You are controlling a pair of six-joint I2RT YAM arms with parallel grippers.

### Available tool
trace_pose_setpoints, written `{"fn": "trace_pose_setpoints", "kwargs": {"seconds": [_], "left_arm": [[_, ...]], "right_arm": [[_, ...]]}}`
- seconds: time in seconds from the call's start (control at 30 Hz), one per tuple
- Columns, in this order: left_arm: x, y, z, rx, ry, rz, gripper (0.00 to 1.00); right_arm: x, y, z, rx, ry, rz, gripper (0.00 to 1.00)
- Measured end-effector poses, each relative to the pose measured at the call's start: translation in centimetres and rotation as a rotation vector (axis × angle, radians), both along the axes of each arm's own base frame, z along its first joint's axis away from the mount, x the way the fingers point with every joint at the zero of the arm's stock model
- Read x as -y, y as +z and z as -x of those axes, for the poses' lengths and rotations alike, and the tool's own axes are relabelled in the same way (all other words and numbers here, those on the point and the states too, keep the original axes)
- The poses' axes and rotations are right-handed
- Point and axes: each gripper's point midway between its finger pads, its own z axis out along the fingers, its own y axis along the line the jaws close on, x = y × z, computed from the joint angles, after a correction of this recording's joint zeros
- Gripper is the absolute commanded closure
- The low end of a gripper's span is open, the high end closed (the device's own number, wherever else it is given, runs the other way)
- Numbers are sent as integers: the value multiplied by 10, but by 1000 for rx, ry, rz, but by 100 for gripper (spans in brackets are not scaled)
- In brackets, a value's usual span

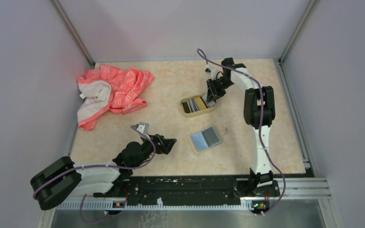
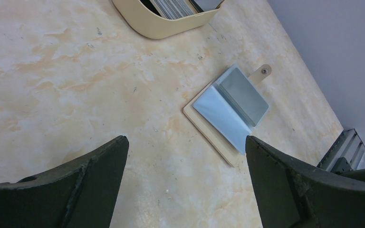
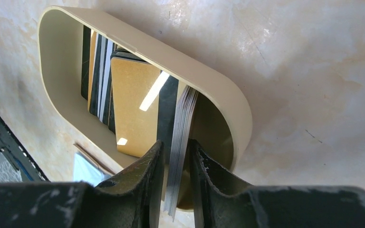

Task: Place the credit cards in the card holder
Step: Pick up the credit card from the storage box.

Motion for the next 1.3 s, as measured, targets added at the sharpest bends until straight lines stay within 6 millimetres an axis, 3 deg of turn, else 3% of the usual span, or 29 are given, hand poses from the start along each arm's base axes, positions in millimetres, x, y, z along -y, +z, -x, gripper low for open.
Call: {"fn": "trace_pose_setpoints", "kwargs": {"seconds": [0.4,1.3], "left_arm": [[0,-1,0,-2,0,-3,2],[0,-3,0,-6,0,-7,2]], "right_arm": [[10,7,-2,-25,-29,-70,74],[25,20,-1,-74,-70,-175,90]]}}
